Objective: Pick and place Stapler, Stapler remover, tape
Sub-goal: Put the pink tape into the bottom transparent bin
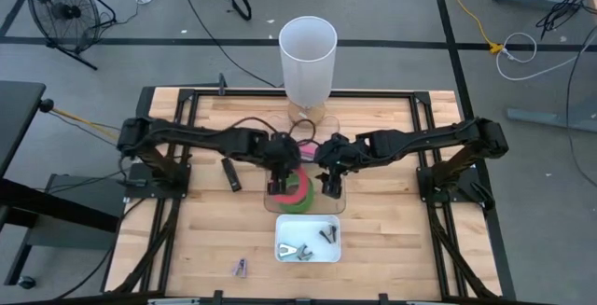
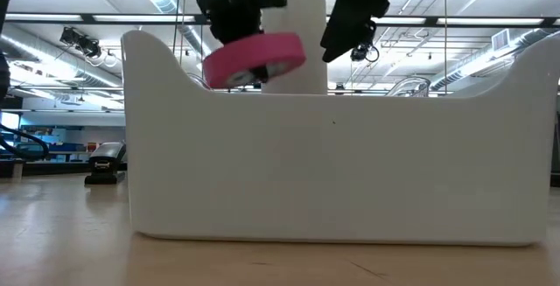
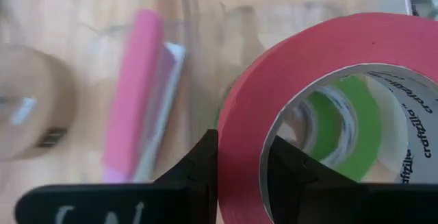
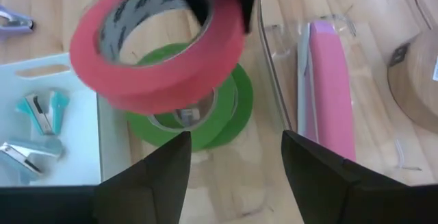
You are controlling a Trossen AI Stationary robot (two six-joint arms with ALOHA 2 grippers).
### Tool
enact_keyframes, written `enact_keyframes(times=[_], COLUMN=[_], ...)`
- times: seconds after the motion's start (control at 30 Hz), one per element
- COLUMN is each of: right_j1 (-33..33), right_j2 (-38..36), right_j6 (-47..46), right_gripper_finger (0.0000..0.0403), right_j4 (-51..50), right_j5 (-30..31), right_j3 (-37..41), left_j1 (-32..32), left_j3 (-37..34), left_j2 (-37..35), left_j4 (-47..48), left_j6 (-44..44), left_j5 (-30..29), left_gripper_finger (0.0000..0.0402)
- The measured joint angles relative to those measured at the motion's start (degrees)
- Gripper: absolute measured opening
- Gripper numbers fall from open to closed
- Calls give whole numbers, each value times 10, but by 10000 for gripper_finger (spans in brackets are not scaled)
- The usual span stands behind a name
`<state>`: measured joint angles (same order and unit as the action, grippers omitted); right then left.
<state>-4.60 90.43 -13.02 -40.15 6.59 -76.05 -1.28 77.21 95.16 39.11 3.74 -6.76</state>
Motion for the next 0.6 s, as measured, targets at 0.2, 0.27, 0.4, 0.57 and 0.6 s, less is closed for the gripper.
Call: enact_keyframes(times=[0.2, 0.27, 0.4, 0.57, 0.6], right_j1=[-1, 0, 0, 0, 0], right_j2=[0, 0, 0, 1, 1], right_j6=[0, -4, -11, -15, -15], right_gripper_finger=[228, 228, 228, 228, 228], right_j4=[-12, -14, -13, -18, -18], right_j5=[-1, -1, 0, 0, 0], right_j3=[0, 0, 8, 9, 9], left_j1=[0, 2, 10, 14, 14], left_j3=[0, 0, 0, 0, 0], left_j2=[56, 66, 87, 102, 103], left_j4=[-28, -32, -37, -48, -48], left_j6=[18, 19, 20, 19, 18], left_j5=[32, 32, 32, 41, 41], left_gripper_finger=[83, 83, 83, 90, 104])
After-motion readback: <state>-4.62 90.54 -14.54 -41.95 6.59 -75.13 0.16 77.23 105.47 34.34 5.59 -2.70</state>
